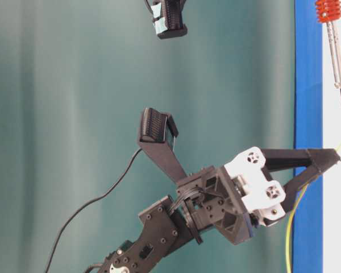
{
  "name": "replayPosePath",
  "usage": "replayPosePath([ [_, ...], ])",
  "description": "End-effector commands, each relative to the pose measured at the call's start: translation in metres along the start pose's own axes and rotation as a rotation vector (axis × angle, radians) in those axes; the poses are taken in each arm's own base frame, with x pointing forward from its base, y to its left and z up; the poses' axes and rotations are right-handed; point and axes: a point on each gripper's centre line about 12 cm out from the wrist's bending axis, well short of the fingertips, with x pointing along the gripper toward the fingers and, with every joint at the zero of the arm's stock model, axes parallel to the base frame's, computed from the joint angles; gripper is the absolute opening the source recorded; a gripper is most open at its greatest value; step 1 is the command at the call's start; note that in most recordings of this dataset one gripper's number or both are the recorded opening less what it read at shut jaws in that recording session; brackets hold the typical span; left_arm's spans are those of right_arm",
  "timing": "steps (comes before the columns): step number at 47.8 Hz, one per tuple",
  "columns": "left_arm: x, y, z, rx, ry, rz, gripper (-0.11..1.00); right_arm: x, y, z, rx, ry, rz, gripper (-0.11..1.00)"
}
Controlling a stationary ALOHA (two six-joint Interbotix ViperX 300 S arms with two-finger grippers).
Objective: Touch the tip of the soldering iron to the tip of the solder at the mark.
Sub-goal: 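Hold the iron tip touching the solder wire tip at the mark, then withdraw both tools away from the strip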
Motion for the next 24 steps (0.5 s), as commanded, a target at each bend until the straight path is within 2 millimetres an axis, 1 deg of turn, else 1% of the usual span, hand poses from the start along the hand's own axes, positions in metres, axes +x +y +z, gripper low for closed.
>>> replayPosePath([
  [1, -0.008, -0.003, 0.013, 0.002, -0.044, -0.009, 0.03, -0.005, 0.001, 0.011, -0.001, -0.034, 0.004, 0.06],
  [9, -0.010, -0.003, 0.014, 0.003, -0.048, -0.010, 0.03, -0.005, 0.001, 0.011, -0.001, -0.034, 0.004, 0.06],
  [12, -0.015, -0.003, 0.015, 0.003, -0.056, -0.012, 0.03, -0.005, 0.001, 0.011, -0.001, -0.035, 0.004, 0.06],
  [19, -0.038, -0.003, 0.016, 0.000, -0.090, -0.021, 0.03, -0.005, 0.001, 0.011, -0.001, -0.037, 0.004, 0.06],
  [24, -0.060, -0.004, 0.012, -0.001, -0.117, -0.030, 0.03, -0.005, 0.001, 0.011, -0.001, -0.037, 0.004, 0.06],
])
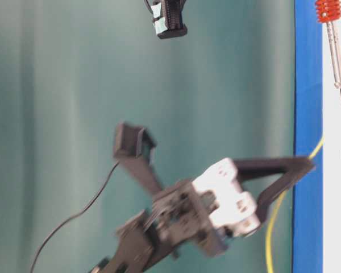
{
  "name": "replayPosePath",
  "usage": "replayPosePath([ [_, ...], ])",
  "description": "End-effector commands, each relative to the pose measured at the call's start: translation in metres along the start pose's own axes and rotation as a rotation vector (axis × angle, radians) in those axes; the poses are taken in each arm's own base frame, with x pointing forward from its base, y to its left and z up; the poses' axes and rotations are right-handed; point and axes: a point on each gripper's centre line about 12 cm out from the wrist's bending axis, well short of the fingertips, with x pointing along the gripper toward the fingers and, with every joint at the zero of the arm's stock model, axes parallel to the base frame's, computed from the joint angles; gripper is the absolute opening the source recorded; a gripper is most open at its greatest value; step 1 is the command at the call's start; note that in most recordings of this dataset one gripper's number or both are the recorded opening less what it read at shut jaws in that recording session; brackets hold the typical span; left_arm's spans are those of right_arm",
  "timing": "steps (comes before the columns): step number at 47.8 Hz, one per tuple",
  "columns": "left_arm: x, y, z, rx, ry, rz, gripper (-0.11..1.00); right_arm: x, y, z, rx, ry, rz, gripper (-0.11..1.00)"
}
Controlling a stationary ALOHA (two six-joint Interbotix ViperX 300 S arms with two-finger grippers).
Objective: Touch the tip of the soldering iron to the tip of the solder at the mark.
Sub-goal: 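Withdraw both tools away from the strip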
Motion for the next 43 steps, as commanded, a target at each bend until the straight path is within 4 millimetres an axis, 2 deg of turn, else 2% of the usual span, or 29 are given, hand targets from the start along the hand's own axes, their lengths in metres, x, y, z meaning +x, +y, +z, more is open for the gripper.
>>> replayPosePath([
  [1, -0.032, -0.003, 0.010, 0.001, -0.073, -0.018, 0.03, -0.005, 0.001, 0.012, 0.002, -0.037, 0.004, 0.06],
  [12, -0.065, 0.004, -0.005, -0.015, -0.114, -0.024, 0.03, -0.005, 0.001, 0.012, 0.002, -0.040, 0.005, 0.06],
  [25, -0.067, 0.005, -0.013, -0.012, -0.103, -0.024, 0.03, -0.009, 0.001, 0.010, 0.002, -0.044, 0.006, 0.06],
  [33, -0.067, 0.004, -0.013, -0.005, -0.104, -0.026, 0.03, -0.027, 0.001, 0.006, 0.001, -0.092, 0.014, 0.06],
  [43, -0.068, 0.004, -0.016, -0.003, -0.101, -0.025, 0.03, -0.048, -0.002, -0.010, 0.030, -0.146, 0.027, 0.06],
])
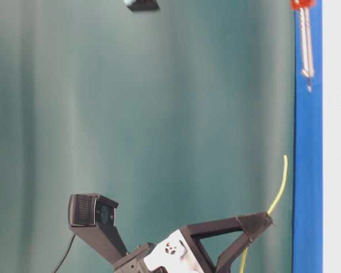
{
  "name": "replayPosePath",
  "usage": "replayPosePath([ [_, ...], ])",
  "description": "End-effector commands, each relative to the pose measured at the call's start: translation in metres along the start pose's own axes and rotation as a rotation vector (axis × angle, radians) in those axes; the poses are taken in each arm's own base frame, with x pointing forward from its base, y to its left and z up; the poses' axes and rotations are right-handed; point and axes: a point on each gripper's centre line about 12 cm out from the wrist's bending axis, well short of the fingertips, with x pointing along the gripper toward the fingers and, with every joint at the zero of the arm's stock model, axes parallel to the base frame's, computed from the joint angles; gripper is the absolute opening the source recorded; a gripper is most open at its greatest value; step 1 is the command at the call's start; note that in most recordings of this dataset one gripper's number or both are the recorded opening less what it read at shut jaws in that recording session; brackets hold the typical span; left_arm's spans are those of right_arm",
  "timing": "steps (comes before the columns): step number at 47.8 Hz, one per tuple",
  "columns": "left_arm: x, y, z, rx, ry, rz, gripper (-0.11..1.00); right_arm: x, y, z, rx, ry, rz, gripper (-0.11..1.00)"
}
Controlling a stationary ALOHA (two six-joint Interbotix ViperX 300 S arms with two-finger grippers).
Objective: Touch the tip of the soldering iron to the tip of the solder at the mark.
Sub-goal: 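Withdraw both tools away from the strip, then lower the solder wire and iron onto the table and open grippers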
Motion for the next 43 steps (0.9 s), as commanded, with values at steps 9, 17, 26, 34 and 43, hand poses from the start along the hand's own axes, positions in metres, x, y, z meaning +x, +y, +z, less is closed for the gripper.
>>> replayPosePath([
  [9, -0.010, -0.003, 0.006, 0.008, -0.044, -0.013, 0.03, -0.019, -0.001, -0.005, 0.028, -0.054, 0.011, 0.06],
  [17, -0.011, -0.002, 0.005, -0.003, -0.053, -0.016, 0.03, -0.018, -0.001, -0.004, 0.032, -0.057, 0.012, 0.06],
  [26, -0.015, -0.021, -0.007, 0.010, -0.039, -0.058, 0.03, -0.023, 0.016, -0.007, 0.017, -0.067, 0.066, 0.06],
  [34, -0.022, -0.056, -0.027, 0.042, -0.041, -0.150, 0.03, -0.034, 0.049, -0.012, -0.051, -0.110, 0.173, 0.06],
  [43, -0.035, -0.103, -0.052, 0.089, -0.082, -0.305, 0.03, -0.043, 0.087, -0.023, -0.140, -0.152, 0.310, 0.06],
])
